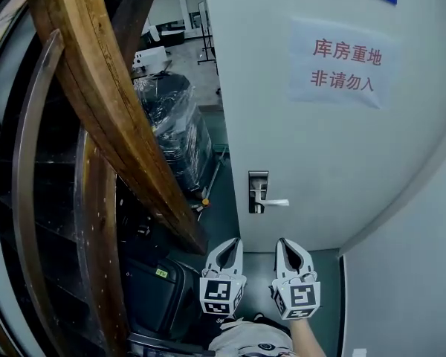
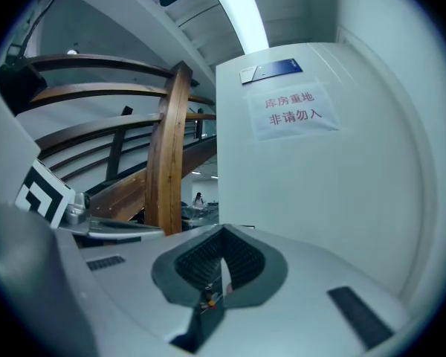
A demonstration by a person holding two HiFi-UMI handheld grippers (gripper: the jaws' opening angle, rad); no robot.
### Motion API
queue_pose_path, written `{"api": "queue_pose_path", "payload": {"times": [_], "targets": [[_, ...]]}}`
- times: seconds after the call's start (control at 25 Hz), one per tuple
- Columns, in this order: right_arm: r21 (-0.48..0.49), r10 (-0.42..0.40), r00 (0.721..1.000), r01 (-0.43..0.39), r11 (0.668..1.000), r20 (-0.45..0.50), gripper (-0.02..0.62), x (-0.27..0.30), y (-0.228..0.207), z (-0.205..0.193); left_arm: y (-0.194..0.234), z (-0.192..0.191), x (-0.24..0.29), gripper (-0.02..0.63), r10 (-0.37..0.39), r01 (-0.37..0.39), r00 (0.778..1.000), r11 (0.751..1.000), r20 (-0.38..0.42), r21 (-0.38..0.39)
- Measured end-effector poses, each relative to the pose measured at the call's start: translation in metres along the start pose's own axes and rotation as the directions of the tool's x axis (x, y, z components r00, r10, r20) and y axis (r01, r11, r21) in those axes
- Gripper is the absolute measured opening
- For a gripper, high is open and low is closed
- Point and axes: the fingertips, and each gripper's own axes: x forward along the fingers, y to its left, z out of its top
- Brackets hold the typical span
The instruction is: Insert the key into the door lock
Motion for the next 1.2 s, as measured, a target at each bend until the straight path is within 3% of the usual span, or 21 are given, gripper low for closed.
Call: {"api": "queue_pose_path", "payload": {"times": [0.32, 1.2], "targets": [[-0.004, 0.009, 1.000, -0.009, 1.000, 0.014, 0.006, 0.007, 0.005, 0.008, 0.000, 0.015, 0.006, 0.005, -0.015, 0.014, 0.999, 1.000, 0.033, 0.023], [-0.032, 0.008, 1.000, -0.007, 0.999, 0.024, 0.005, 0.025, 0.011, 0.015, 0.017, 0.017, 0.015, 0.005, -0.023, 0.022, 0.999, 0.999, 0.034, 0.025]]}}
